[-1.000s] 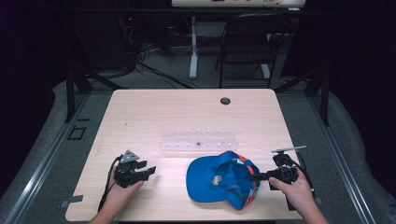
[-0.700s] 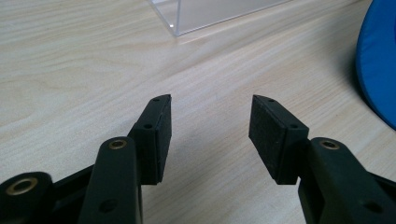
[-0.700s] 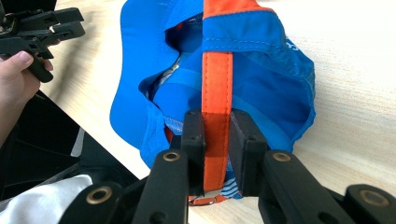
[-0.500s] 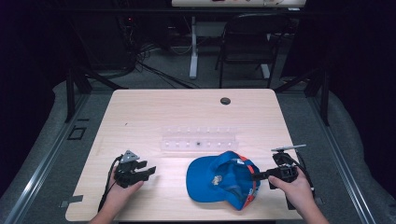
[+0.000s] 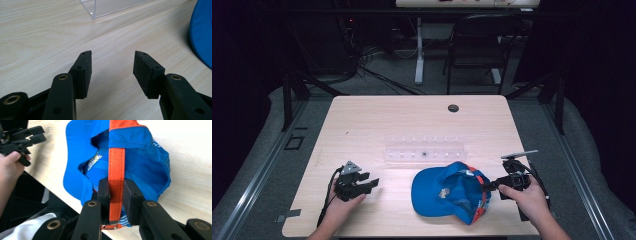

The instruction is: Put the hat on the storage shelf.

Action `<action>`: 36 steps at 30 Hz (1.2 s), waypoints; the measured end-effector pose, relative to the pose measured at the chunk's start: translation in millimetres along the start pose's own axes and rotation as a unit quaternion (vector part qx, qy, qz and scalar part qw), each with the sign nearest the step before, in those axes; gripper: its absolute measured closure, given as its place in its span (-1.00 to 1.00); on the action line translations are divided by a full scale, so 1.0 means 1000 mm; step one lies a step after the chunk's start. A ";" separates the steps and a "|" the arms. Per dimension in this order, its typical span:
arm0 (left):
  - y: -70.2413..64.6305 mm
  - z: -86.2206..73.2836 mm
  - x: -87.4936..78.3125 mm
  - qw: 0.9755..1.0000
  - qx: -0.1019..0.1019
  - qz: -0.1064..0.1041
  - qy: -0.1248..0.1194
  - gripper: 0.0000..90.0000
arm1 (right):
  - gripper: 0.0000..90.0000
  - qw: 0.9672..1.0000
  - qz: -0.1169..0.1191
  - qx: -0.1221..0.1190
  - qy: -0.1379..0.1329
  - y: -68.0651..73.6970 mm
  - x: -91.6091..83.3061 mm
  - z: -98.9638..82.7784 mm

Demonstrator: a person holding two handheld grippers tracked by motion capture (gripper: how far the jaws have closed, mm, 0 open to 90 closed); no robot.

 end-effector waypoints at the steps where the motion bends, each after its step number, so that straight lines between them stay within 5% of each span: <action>1: 0.000 0.000 0.000 1.000 0.000 0.000 0.000 0.10 | 0.72 1.000 0.000 0.000 0.000 0.000 0.000 0.000; 12: 0.000 0.000 0.000 1.000 0.000 0.000 0.000 0.10 | 0.73 0.999 0.020 0.036 0.001 0.006 -0.005 0.006; 22: 0.000 0.000 0.001 1.000 0.000 0.001 0.001 0.10 | 0.73 0.999 0.030 0.043 0.013 0.015 -0.011 0.006; 36: 0.000 0.000 0.001 1.000 0.000 0.000 0.001 0.10 | 0.73 0.999 0.015 0.033 0.026 0.029 -0.023 0.009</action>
Point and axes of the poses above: each handheld gripper's, and its own axes: x roughly forward along the jaws, z roughly out of its top, y roughly to its left, the point moved 9 cm from there along x, roughly forward along the jaws, and after that the axes turned 15 degrees about x, right-handed, at the moved point
